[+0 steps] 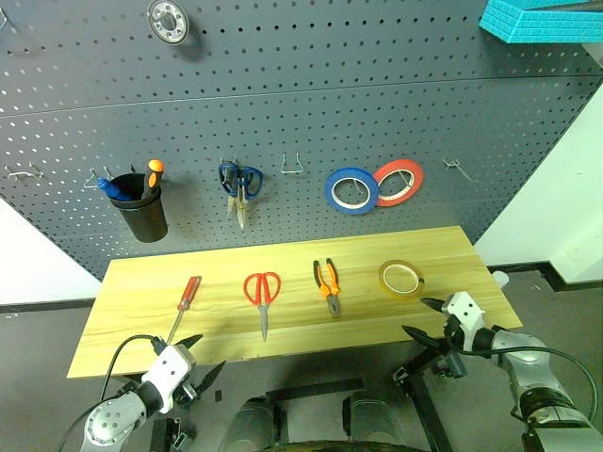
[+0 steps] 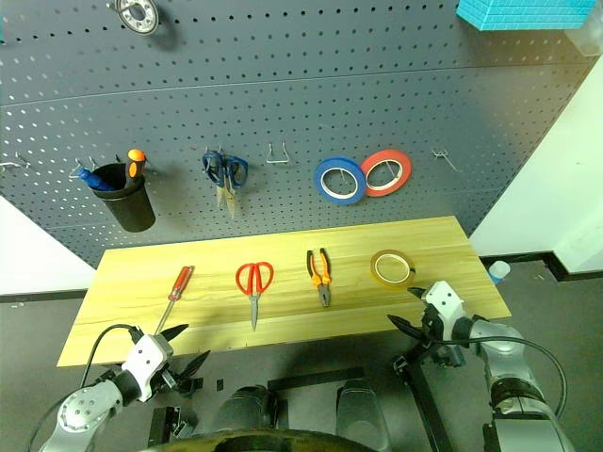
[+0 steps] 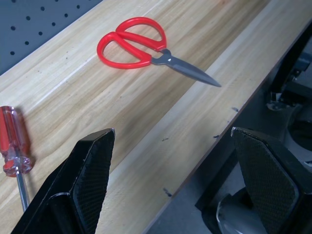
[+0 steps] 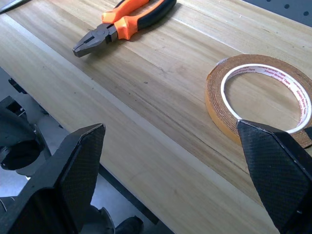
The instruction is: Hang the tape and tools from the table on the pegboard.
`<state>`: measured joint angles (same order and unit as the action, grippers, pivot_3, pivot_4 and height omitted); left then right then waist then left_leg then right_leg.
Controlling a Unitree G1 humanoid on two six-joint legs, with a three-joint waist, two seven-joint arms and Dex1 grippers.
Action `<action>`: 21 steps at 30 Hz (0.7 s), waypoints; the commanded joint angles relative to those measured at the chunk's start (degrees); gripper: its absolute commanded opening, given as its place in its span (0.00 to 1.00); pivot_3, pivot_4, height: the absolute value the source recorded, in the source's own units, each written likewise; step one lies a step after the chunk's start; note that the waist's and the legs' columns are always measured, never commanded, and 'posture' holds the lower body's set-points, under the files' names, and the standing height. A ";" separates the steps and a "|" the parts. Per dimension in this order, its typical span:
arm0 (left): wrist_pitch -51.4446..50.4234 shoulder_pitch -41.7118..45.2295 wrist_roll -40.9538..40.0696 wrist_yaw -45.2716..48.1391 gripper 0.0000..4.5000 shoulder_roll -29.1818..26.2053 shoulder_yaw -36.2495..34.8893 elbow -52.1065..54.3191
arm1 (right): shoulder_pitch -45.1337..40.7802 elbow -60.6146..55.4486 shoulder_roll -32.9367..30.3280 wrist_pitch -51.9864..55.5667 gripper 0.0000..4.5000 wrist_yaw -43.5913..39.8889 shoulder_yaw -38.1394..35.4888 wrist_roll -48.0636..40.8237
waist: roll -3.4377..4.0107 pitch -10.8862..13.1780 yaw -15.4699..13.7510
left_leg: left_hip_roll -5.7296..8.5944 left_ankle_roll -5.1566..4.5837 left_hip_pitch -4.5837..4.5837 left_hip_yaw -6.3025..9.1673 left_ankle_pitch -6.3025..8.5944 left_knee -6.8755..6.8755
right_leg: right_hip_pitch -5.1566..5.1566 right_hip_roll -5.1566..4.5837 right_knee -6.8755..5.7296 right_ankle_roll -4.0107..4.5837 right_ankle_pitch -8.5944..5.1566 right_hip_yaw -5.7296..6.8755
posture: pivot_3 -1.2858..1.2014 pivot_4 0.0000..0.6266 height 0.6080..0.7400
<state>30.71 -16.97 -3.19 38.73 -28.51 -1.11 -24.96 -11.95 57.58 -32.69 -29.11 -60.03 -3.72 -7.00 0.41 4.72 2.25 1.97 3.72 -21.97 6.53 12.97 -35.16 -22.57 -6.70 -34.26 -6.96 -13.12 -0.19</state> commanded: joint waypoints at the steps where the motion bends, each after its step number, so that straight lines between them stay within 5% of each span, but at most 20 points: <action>1: 2.50 1.14 -0.18 0.05 0.89 0.04 -0.10 -1.93 | -0.94 -0.80 0.16 -0.80 1.00 -0.08 -0.36 -0.16 | 0.01 0.00 0.00 | 0.00 0.00 0.01 0.00 0.00 0.00 | 0.01 0.00 0.00 0.00 0.00 0.00 | 0.51 0.07 1.00; 21: 4.00 0.82 -0.92 -0.31 0.89 -0.23 -0.22 -1.78 | -2.76 3.44 0.54 -2.64 1.00 0.50 -0.29 0.52 | 0.01 0.00 0.11 | 0.00 0.01 0.19 0.00 0.00 0.02 | 0.16 0.00 0.00 0.00 0.00 -0.01 | 0.51 0.06 1.00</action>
<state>35.07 -16.17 -3.16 38.67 -28.45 -0.85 -29.31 -13.60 61.26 -32.51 -30.74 -59.75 -3.71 -6.57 0.42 4.72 2.36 1.97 3.73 -21.78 6.53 12.97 -35.15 -22.41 -6.70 -34.26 -6.96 -13.12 -0.20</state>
